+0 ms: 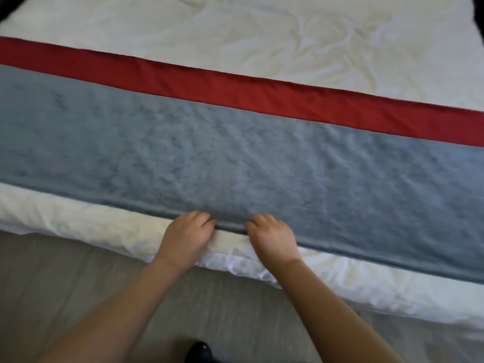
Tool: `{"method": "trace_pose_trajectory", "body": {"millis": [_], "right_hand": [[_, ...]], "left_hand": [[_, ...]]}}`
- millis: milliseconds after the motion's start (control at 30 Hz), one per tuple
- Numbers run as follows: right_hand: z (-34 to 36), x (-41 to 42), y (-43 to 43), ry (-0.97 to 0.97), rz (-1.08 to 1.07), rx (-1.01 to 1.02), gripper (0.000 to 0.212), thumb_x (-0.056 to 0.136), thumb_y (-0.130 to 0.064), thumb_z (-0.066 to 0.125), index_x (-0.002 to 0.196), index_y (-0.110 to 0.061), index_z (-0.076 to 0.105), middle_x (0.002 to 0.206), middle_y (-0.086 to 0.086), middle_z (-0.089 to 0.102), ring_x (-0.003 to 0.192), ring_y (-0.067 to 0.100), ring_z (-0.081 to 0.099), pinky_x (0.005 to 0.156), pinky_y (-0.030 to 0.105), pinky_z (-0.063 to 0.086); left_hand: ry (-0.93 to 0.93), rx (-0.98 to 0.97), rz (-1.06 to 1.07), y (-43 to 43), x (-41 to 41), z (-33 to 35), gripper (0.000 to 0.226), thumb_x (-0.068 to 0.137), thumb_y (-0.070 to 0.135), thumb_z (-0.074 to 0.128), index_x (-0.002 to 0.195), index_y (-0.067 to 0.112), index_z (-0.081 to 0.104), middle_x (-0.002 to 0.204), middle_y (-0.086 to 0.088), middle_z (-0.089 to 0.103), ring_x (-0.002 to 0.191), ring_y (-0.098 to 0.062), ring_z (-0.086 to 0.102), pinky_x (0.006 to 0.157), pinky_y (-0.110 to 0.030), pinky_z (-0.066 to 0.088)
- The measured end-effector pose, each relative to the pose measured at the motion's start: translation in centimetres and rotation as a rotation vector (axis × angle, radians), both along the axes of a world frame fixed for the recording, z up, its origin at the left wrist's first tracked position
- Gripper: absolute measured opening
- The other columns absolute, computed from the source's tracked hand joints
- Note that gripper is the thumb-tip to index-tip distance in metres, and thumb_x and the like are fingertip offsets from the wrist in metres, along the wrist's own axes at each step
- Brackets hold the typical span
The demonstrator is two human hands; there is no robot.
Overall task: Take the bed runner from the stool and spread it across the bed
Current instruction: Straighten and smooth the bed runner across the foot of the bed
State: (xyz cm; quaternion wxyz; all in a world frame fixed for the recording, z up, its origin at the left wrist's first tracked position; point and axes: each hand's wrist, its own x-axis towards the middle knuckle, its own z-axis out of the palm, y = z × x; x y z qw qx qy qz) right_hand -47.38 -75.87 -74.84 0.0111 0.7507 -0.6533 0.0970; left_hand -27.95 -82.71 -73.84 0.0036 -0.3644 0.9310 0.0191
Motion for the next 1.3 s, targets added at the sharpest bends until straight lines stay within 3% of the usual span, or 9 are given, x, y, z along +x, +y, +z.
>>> {"method": "trace_pose_trajectory", "body": {"millis": [167, 300, 533, 667, 767, 867, 1067, 1200, 1300], "right_hand": [[-1.0, 0.0, 0.3, 0.044, 0.016, 0.048, 0.035, 0.030, 0.003, 0.079, 0.057, -0.012, 0.063, 0.058, 0.005, 0.054, 0.048, 0.024, 0.053, 0.038, 0.024, 0.035], [-1.2, 0.5, 0.7, 0.089, 0.037, 0.051, 0.037, 0.030, -0.001, 0.085, 0.058, -0.013, 0.066, 0.058, 0.002, 0.054, 0.047, 0.021, 0.053, 0.037, 0.023, 0.034], [-1.3, 2.6, -0.4, -0.002, 0.059, -0.003, 0.038, 0.053, -0.005, 0.085, 0.089, -0.010, 0.074, 0.078, 0.003, 0.066, 0.063, 0.024, 0.062, 0.049, 0.027, 0.049], [-1.1, 4.7, -2.2, 0.002, 0.062, 0.087, 0.041, 0.039, -0.003, 0.088, 0.076, -0.012, 0.073, 0.070, 0.002, 0.064, 0.056, 0.021, 0.060, 0.043, 0.025, 0.045], [-1.0, 5.0, -2.4, 0.044, 0.097, 0.156, 0.037, 0.035, -0.004, 0.086, 0.067, -0.014, 0.071, 0.064, 0.002, 0.060, 0.052, 0.021, 0.056, 0.040, 0.025, 0.040], [-0.4, 4.6, -3.4, -0.008, 0.151, 0.115, 0.019, 0.058, -0.015, 0.076, 0.054, -0.017, 0.058, 0.057, 0.001, 0.050, 0.045, 0.022, 0.049, 0.035, 0.026, 0.033], [3.3, 1.6, -12.7, -0.083, 0.082, 0.014, 0.033, 0.081, -0.030, 0.048, 0.051, -0.016, 0.051, 0.056, 0.001, 0.051, 0.048, 0.024, 0.054, 0.036, 0.024, 0.035], [4.2, -3.1, -21.9, -0.069, -0.146, 0.063, 0.028, 0.087, -0.030, 0.046, 0.068, -0.015, 0.060, 0.073, 0.004, 0.057, 0.069, 0.027, 0.061, 0.044, 0.030, 0.042], [3.9, -6.7, -27.9, -0.107, -0.292, 0.124, 0.032, 0.092, -0.029, 0.051, 0.115, -0.010, 0.062, 0.111, 0.009, 0.061, 0.102, 0.031, 0.057, 0.072, 0.038, 0.049]], "left_hand": [[0.044, -0.034, -0.061, -1.4, 1.4, -0.8, 0.006, 0.061, 0.009, 0.059, 0.059, 0.013, 0.064, 0.061, -0.004, 0.055, 0.055, -0.023, 0.055, 0.041, -0.030, 0.043], [0.117, -0.005, -0.081, -1.3, 1.8, -1.8, 0.025, 0.048, 0.000, 0.079, 0.055, 0.013, 0.058, 0.058, -0.004, 0.050, 0.051, -0.021, 0.050, 0.041, -0.028, 0.038], [0.313, 0.032, 0.031, -4.1, 6.6, -1.6, 0.018, 0.076, 0.012, 0.064, 0.090, 0.004, 0.073, 0.086, -0.007, 0.069, 0.073, -0.026, 0.065, 0.055, -0.032, 0.053], [0.149, 0.070, -0.002, -6.1, 11.7, -1.7, 0.044, 0.066, 0.045, 0.060, 0.083, 0.006, 0.071, 0.080, -0.006, 0.065, 0.069, -0.023, 0.062, 0.051, -0.032, 0.052], [0.084, 0.037, -0.123, -7.0, 12.8, -1.6, 0.019, 0.071, 0.019, 0.054, 0.072, 0.010, 0.070, 0.068, -0.003, 0.062, 0.058, -0.021, 0.058, 0.046, -0.030, 0.049], [0.093, 0.035, -0.196, -8.8, 12.9, -0.9, 0.011, 0.075, 0.014, 0.058, 0.067, 0.016, 0.067, 0.064, 0.001, 0.057, 0.055, -0.019, 0.053, 0.044, -0.031, 0.045], [0.112, 0.030, -0.032, -16.3, 9.3, 2.1, 0.025, 0.082, 0.026, 0.046, 0.077, 0.014, 0.067, 0.075, -0.004, 0.061, 0.066, -0.025, 0.060, 0.052, -0.035, 0.051], [0.091, 0.058, 0.157, -23.9, 2.8, 3.1, 0.039, 0.081, 0.031, 0.041, 0.099, 0.010, 0.068, 0.093, -0.008, 0.067, 0.083, -0.029, 0.066, 0.062, -0.038, 0.057], [0.114, 0.086, 0.241, -29.6, -1.9, 2.4, 0.042, 0.089, 0.027, 0.049, 0.124, 0.008, 0.058, 0.122, -0.010, 0.061, 0.111, -0.029, 0.058, 0.088, -0.042, 0.052]]}}
